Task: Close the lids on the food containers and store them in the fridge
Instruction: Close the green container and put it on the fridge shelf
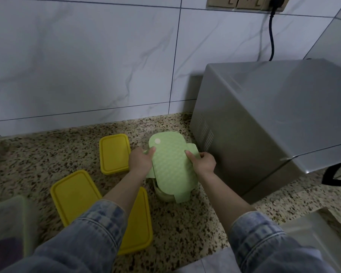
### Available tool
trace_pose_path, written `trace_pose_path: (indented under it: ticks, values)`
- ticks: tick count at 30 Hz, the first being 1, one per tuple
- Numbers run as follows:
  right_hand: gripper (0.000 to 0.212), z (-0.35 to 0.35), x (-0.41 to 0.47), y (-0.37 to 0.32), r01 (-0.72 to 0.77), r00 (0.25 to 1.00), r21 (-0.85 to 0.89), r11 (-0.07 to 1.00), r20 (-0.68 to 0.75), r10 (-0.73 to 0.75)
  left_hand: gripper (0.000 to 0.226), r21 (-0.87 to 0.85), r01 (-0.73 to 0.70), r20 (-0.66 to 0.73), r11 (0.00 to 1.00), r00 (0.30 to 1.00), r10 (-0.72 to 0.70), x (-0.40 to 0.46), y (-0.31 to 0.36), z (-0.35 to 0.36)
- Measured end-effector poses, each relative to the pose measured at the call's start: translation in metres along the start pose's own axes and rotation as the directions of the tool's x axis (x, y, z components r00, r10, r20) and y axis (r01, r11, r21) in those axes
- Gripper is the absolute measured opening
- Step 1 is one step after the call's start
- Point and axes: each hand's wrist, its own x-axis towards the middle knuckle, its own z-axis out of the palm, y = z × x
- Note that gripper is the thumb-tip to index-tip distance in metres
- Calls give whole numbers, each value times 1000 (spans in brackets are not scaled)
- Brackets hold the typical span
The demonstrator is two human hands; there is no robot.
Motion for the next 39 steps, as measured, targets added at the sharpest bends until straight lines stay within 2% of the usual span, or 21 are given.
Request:
trace_pose_path:
  ticks: [2,10,14,18,23,30,32,36,39]
  values:
    - [66,2,3,4,-31,1000,-12,999,4,31,66,18,8,2,1000,1000,-8,0,-1,2]
    - [67,7,3,11,-45,999,-56,997,10,46,66,-10,-13,-43,1000,999,12,-4,-9,0]
    - [66,9,-1,12,-39,999,-57,998,8,39,49,-31,-2,-24,1000,1000,2,-6,-15,-3]
    - [67,9,-1,13,-42,999,-48,998,5,42,46,-27,20,16,999,1000,-19,-4,-15,-5]
    - [71,10,-1,13,-45,999,-58,997,9,45,69,-36,-6,19,999,1000,7,-2,-14,-2]
    - [72,9,-3,10,-54,998,-65,996,9,55,69,-46,0,38,999,999,2,-1,-14,-3]
    - [68,9,-7,8,-18,1000,-97,995,-5,18,66,-53,1,28,999,1000,0,-2,-13,-3]
    - [55,12,-17,-2,139,988,-223,965,-37,-151,55,-28,31,26,999,999,-31,-12,-8,3]
    - [37,20,-24,-8,155,987,-277,948,9,-159,57,-50,64,39,997,997,-62,-20,-4,14]
